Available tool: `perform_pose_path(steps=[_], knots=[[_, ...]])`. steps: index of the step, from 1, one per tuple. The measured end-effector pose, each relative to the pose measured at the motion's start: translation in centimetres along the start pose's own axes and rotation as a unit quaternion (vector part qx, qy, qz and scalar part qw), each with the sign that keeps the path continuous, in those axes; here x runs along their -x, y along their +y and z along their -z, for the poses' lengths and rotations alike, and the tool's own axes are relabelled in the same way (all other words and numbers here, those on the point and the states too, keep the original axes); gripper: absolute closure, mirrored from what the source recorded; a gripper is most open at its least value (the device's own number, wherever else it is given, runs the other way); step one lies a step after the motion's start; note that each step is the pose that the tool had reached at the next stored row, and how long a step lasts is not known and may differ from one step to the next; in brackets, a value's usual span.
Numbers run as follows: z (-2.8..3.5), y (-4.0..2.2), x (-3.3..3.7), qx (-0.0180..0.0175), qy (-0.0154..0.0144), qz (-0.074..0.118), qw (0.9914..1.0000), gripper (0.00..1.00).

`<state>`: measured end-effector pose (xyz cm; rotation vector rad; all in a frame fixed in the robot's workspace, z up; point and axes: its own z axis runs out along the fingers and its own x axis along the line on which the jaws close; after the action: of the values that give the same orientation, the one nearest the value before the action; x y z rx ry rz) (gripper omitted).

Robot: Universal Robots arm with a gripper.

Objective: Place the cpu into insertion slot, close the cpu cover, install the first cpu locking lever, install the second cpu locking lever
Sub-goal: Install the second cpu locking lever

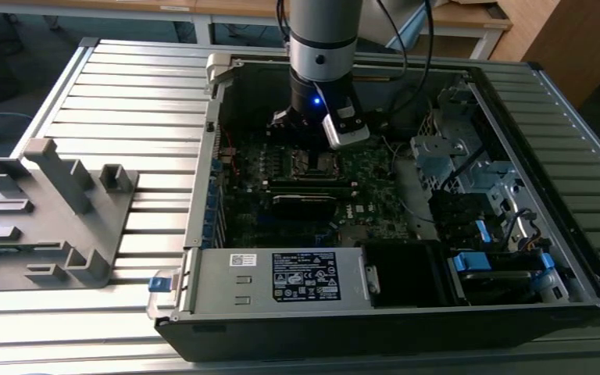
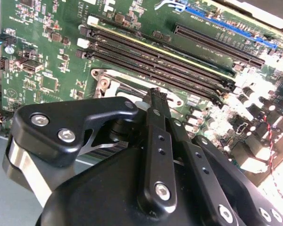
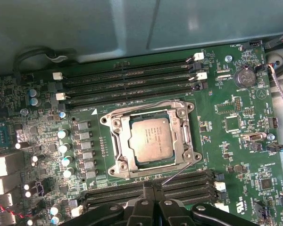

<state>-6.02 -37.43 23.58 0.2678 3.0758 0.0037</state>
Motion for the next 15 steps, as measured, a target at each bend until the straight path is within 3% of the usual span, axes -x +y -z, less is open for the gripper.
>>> perform_pose_path(steps=[7, 15], knots=[[-0.13, 0.0, -0.02, -0.0001, 0.0, 0.0, 1.0, 0.89], [-0.33, -0.22, -1.26, -0.0003, -0.0006, 0.0, 1.0, 0.89]])
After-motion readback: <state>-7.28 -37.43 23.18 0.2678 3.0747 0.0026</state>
